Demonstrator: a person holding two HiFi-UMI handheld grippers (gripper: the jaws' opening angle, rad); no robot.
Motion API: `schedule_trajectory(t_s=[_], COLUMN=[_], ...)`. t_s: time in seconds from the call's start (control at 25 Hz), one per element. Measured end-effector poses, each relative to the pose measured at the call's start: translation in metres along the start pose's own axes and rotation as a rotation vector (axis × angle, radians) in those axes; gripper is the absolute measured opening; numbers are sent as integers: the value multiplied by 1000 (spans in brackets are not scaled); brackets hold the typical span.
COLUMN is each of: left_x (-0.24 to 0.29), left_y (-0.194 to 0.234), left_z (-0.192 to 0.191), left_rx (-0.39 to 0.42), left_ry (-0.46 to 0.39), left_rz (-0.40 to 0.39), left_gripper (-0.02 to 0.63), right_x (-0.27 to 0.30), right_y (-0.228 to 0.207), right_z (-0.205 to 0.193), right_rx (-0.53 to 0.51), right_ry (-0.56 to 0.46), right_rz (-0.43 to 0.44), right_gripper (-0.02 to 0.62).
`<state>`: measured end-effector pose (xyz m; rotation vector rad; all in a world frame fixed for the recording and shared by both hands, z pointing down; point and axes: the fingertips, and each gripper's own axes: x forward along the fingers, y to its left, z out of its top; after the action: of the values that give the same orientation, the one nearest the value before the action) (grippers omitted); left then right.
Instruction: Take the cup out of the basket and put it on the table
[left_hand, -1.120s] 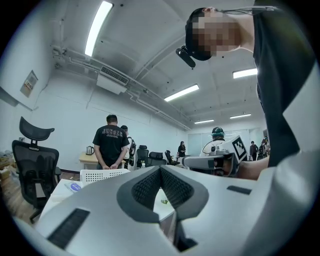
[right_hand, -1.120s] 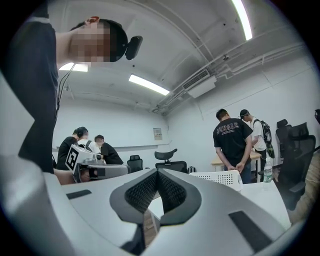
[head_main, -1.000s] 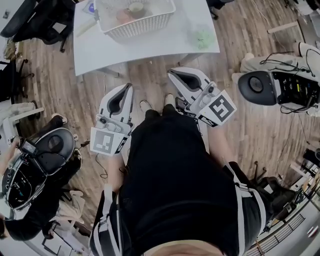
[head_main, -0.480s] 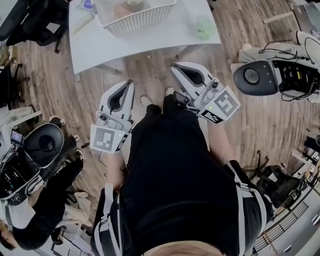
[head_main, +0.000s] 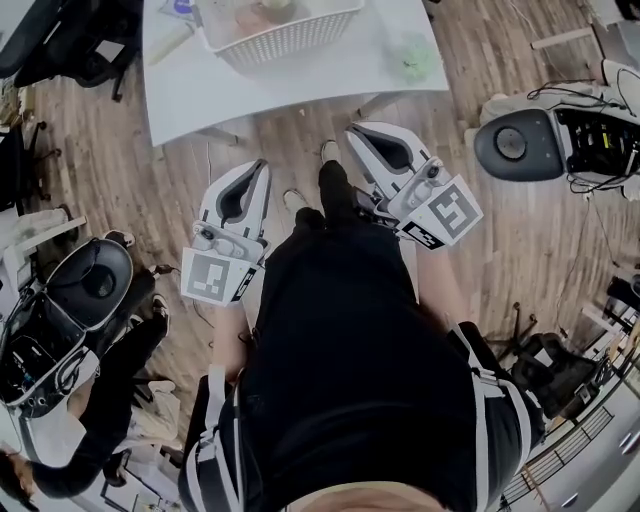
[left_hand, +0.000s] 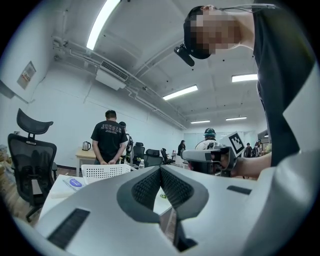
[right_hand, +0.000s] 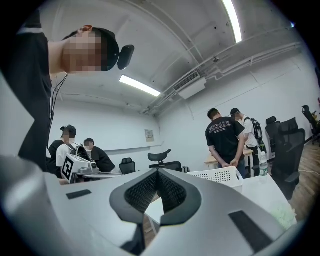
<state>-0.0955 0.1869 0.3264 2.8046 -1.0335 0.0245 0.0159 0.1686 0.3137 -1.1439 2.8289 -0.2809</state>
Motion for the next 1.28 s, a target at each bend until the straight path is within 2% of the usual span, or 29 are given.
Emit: schedule_trajectory(t_s=[0.2,0.48,1.12,1.28], left_x=[26,68,164,179], left_y=[3,19,51,60], left_z=[3,17,27,29], left_rx=[20,-9,-3,-11], left_ry=[3,-46,-33,-24], left_rz=[12,61,112,145], left_gripper=[21,21,21,21], right_x=[9,30,69,78], right_y=[-24,-68,-163,-179], right_z=[-2,9,26,28], right_rx=[-75,-106,-110,-98], right_ry=[40,52,35,33], right_rz=[0,43,134,162], right_gripper=[18,18,18,18])
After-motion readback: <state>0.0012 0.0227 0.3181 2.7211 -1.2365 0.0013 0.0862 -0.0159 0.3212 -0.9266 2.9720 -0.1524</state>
